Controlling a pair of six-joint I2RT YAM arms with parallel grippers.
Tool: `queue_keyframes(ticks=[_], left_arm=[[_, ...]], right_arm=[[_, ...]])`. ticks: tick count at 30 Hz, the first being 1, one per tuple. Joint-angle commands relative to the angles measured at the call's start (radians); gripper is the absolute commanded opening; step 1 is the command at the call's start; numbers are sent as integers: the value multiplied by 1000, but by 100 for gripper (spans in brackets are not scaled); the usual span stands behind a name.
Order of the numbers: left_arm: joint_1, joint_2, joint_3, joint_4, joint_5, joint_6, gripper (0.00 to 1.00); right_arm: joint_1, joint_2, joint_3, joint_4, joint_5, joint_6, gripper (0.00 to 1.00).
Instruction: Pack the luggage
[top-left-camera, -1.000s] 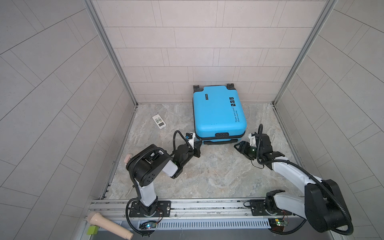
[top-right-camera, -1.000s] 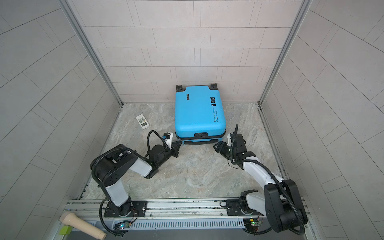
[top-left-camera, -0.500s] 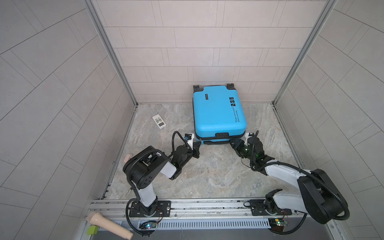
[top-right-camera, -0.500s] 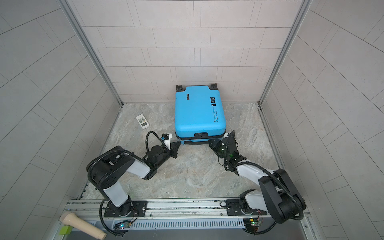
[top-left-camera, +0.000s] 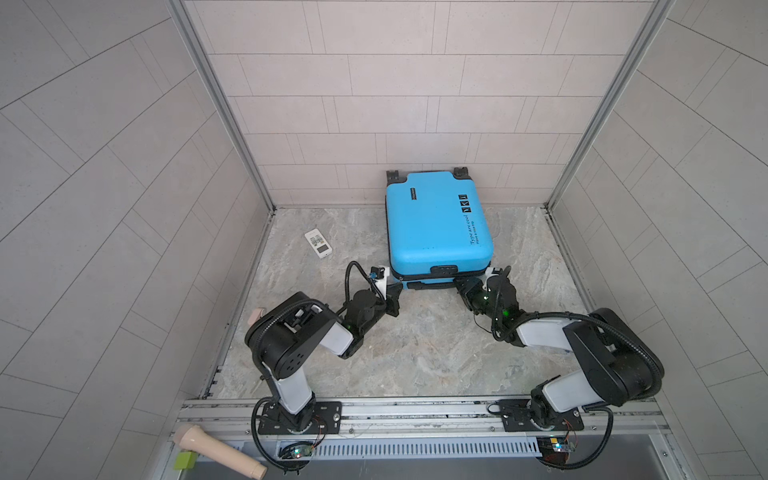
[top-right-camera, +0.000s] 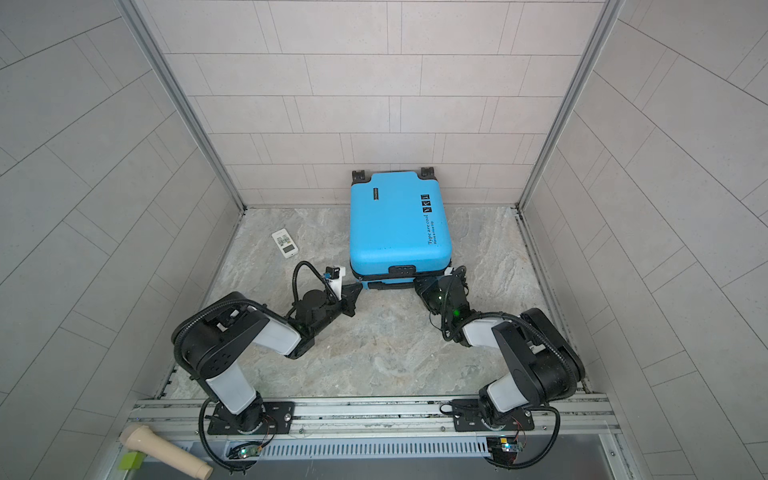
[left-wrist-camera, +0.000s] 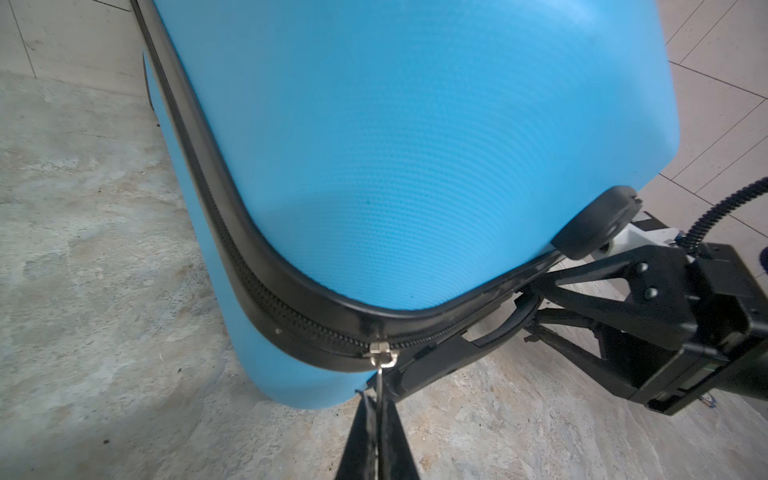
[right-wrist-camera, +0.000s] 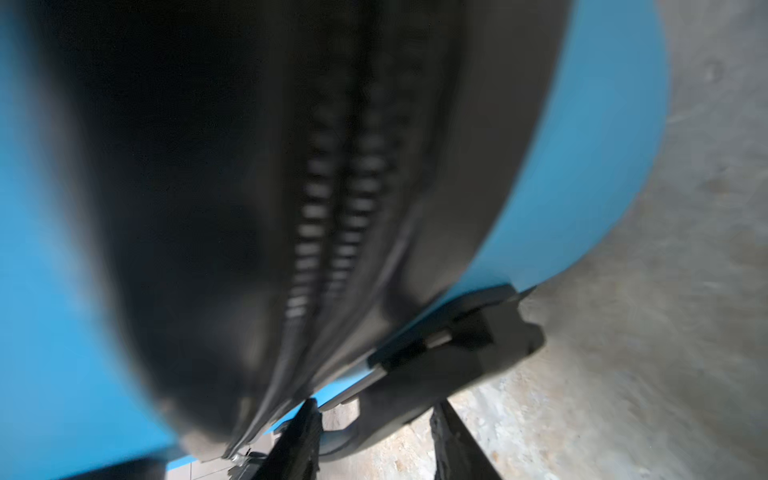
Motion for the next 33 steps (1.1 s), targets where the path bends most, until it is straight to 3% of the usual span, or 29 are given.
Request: queue_keyframes(ticks=[1,6,13,22,33], left_arm=[[6,-31,16,-14,12,5,0],[6,-53,23,-54,19,9,0],[5,-71,46,-106,53,29,0],[-54,-120,99,-208,79,38,0],[-185,-80,196,-262,48,60,0]], right_arm=[[9,48,-7,128,17,57,45],[16,141,-14,256,20,103,36],[23,192,-2,285,17,121,0],[64,200,32,254,46,112,0],[127,312,59,383,62,173,0]])
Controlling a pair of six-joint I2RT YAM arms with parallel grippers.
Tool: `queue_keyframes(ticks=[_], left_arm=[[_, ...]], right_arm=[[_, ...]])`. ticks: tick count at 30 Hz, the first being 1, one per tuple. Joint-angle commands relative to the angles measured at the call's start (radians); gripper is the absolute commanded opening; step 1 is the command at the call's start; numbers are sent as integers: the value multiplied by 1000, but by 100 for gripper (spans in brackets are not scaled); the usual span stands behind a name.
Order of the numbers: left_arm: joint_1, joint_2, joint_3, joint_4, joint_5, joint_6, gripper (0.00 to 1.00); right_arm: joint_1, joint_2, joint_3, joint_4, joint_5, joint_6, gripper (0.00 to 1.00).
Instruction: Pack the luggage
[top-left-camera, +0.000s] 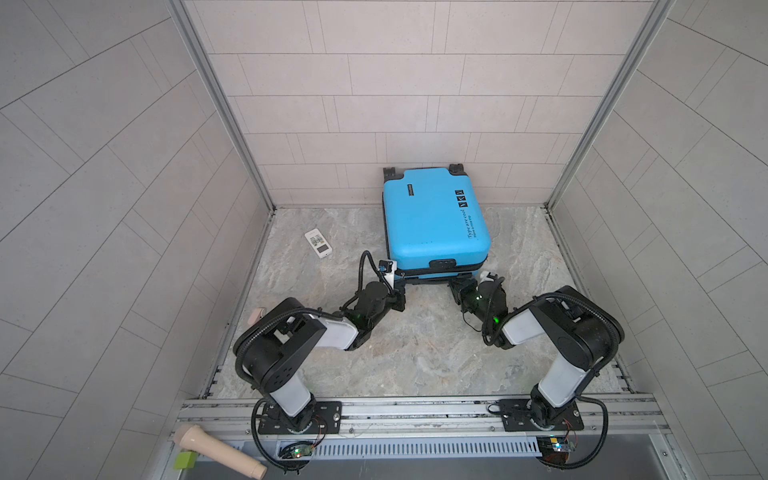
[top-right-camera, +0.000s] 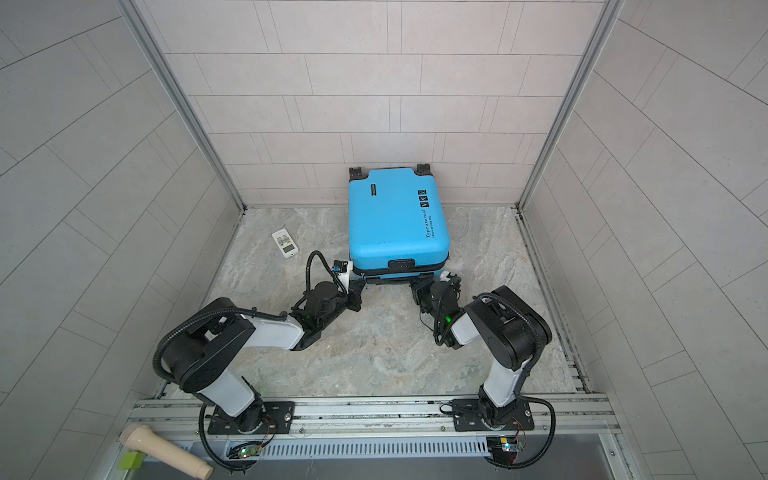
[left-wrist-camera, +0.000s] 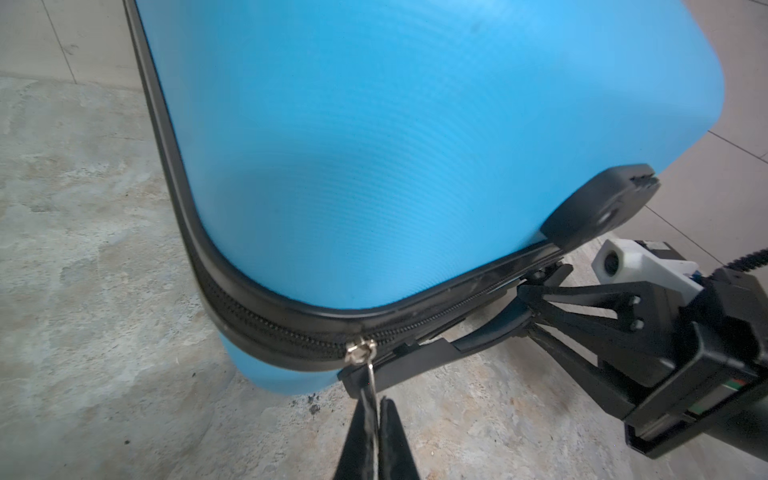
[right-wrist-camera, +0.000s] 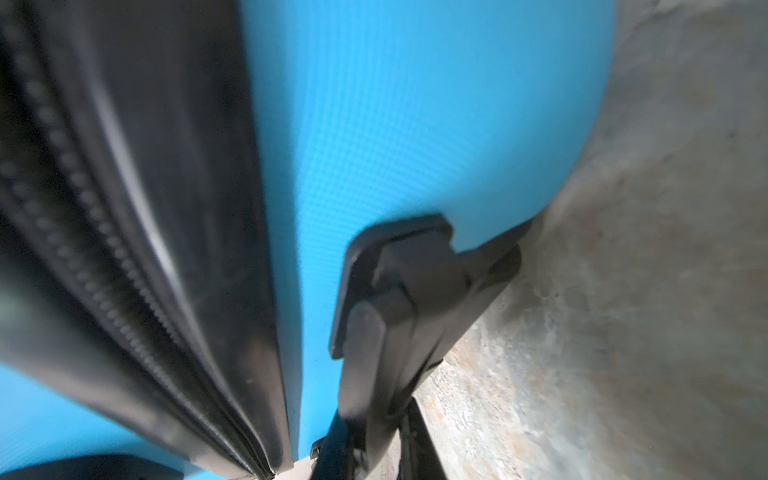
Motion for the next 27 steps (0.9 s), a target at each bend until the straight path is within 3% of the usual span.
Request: queue_keyframes(ticks=[1,10,16,19,23,24,27], left_arm=[[-117,15,76,62,175,45,0],[-180,2,124,17,151,58,0],[-216,78,184,38,144,54,0],[-216,67,162,79,90,43,0],[-210,-47,93,29,-50,59,0],[-201,-87,73,-5,-97,45,4],[-157,-208,13,-106,-184,-35,31]], right_arm=[[56,86,67,15,-46,-50,0],[71,132,66,76,-38,-24,0],[86,137,62,103,-27,-7,0],[74,114,27,105,-19,-7,0],[61,67,10,55,-30,-36,0],[61,52,11,31,-31,-48,0],[60,10,16,-30,-29,-78,0]])
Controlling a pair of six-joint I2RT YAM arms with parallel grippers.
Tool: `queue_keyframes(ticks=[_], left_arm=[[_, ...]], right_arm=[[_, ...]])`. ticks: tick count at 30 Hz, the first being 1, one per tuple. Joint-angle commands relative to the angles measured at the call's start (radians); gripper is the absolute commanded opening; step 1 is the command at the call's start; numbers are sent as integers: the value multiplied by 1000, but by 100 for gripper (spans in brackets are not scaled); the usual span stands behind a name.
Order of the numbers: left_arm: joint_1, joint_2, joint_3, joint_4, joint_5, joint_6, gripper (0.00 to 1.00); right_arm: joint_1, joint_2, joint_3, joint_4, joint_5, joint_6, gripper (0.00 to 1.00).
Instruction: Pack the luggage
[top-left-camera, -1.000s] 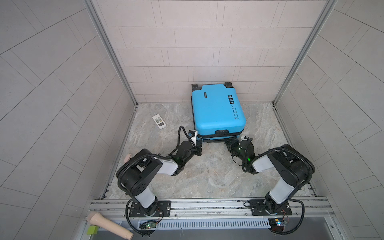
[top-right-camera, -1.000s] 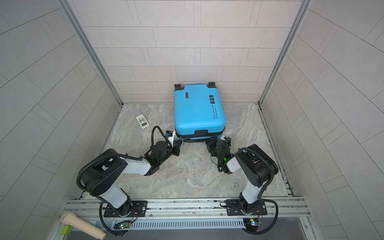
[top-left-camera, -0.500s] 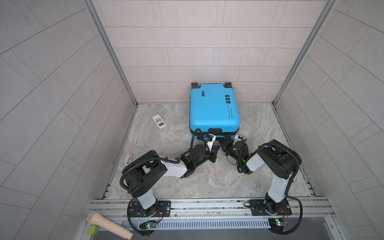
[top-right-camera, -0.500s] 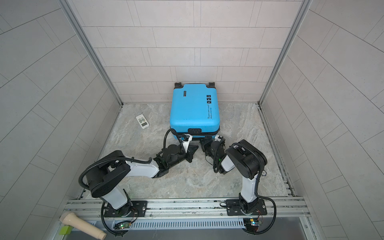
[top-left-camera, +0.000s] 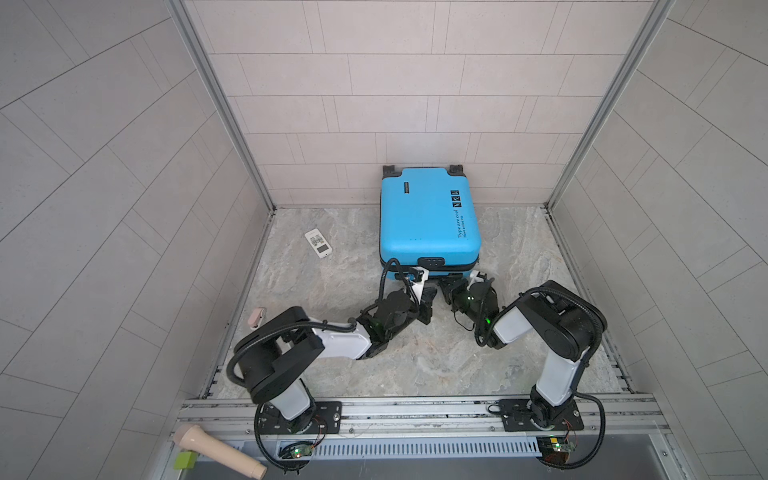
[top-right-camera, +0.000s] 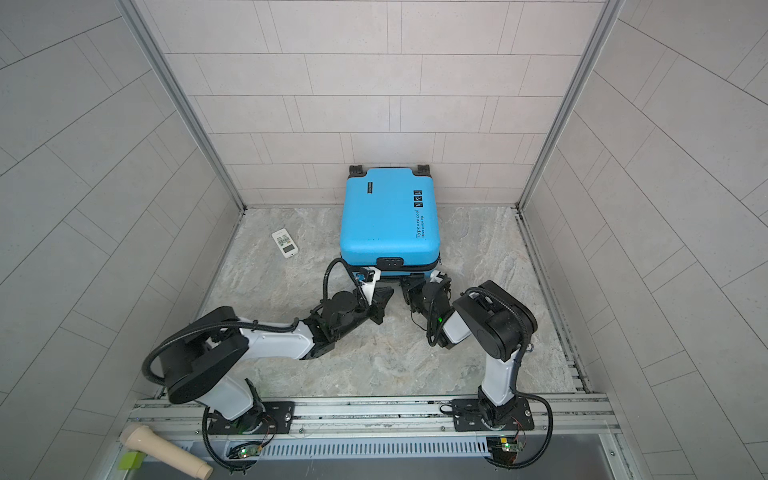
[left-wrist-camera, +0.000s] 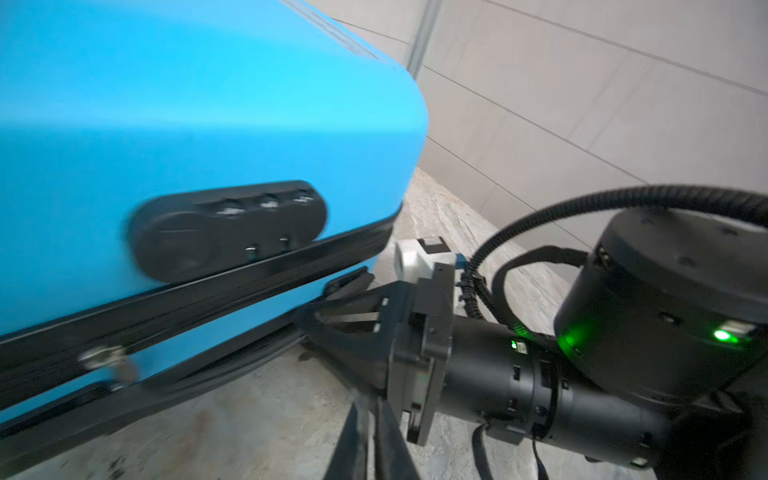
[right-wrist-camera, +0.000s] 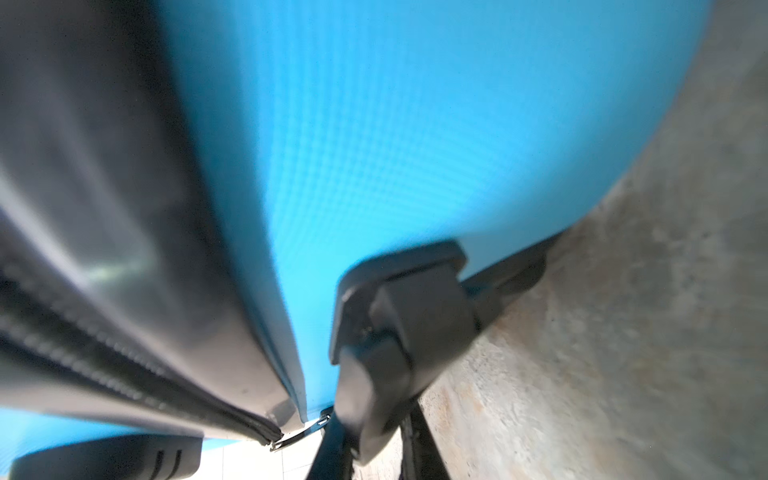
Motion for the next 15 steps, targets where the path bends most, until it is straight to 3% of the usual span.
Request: queue_keyframes(ticks=[1,2,4,7,12,15], left_arm=[[52,-138,-48,-110,-137,-80,35],[64,-168,-59,-148,-143,-88,43],[70,-226,-87,-196,-180,-82,74],[79,-272,-126,-198,-218,-63,100],[110,-252,-120,-209,-114,-76,100],[111,-186,-120,-116,-43,-110,79]], right_arm=[[5,-54,-23,-90,-24,-116,0],[4,-62,-20,-102,-23,-122,0],[3,-71,-13,-119,-27,-132,0],[3,-71,-3,-131,-34,-136,0],[2,-55,1,-116,-41,-134,0],[3,-54,1,-117,-42,-134,0]])
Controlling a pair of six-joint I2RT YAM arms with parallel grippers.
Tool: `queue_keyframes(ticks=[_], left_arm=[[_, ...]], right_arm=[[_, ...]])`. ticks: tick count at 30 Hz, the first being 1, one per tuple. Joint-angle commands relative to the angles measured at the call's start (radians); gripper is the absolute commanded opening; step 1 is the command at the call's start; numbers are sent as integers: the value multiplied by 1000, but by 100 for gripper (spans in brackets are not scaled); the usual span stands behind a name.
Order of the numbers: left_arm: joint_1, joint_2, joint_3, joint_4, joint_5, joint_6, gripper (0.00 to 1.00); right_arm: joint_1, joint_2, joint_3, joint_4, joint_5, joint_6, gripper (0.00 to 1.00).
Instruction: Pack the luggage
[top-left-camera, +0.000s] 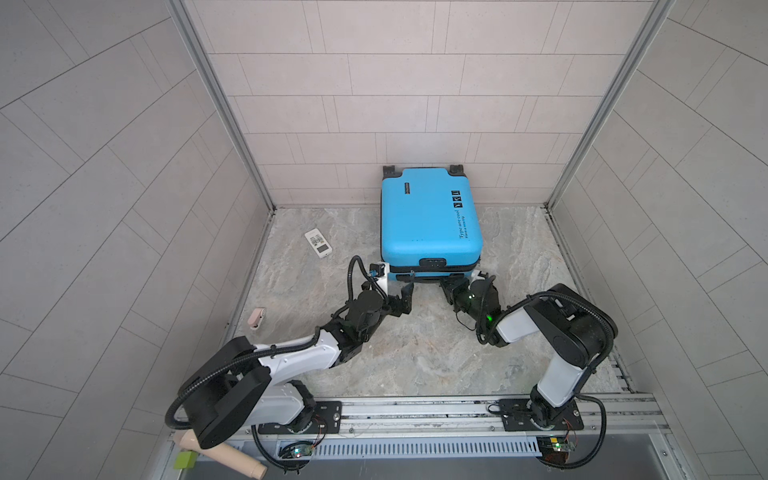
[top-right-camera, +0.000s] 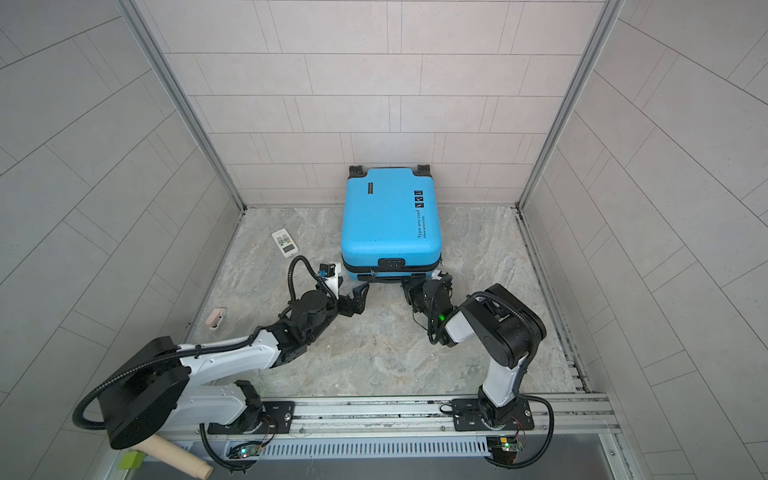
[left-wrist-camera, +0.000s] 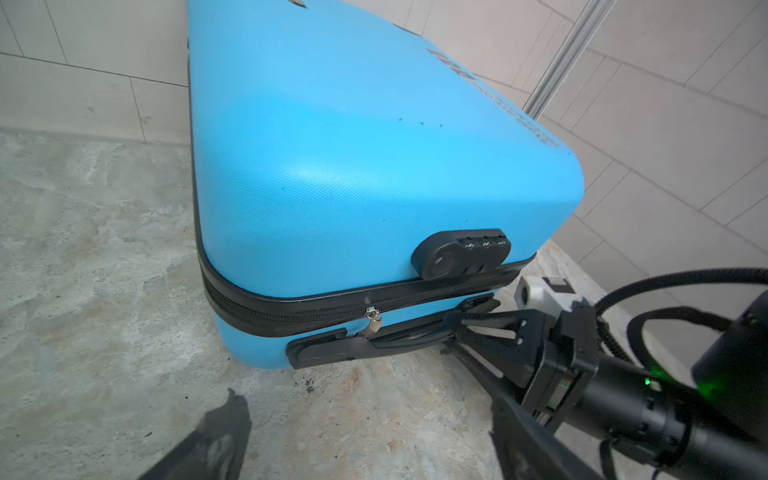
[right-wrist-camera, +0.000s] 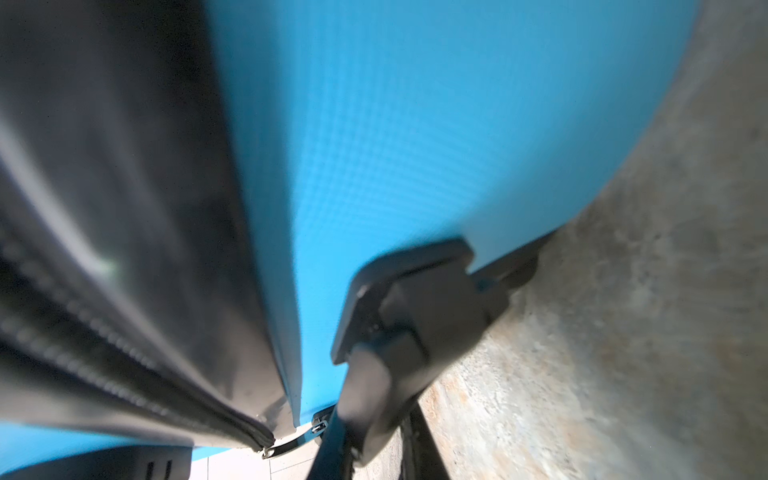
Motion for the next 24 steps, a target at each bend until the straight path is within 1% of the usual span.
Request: queue_keyframes(ticks=[1,2,5,11,14,18,22,24], left_arm=[[5,63,3,63,64,-35,72],[5,85,12,67,56,-43,68],[4,147,14,153,30,-46,65],[5,280,11,384,9,4,65],[9,351,28,458,5,15,65],[8,416,59,488,-43,28,65],[0,434,71,506,-120,62,64],[-8,433,86,489,-151,91,63]], right_arm=[[9,-6,-6,-27,-29,-115,0],[10,-5,-6,-26,-28,-115,0],[11,-1,-3,-23,-34,-114,0],[12,8,1,-11,-43,-111,0],[17,12,1,-1,-46,-111,0],[28,16,-1,7,-41,-108,0],[39,30,1,23,-39,-99,0],[46,41,2,33,-34,-94,0]])
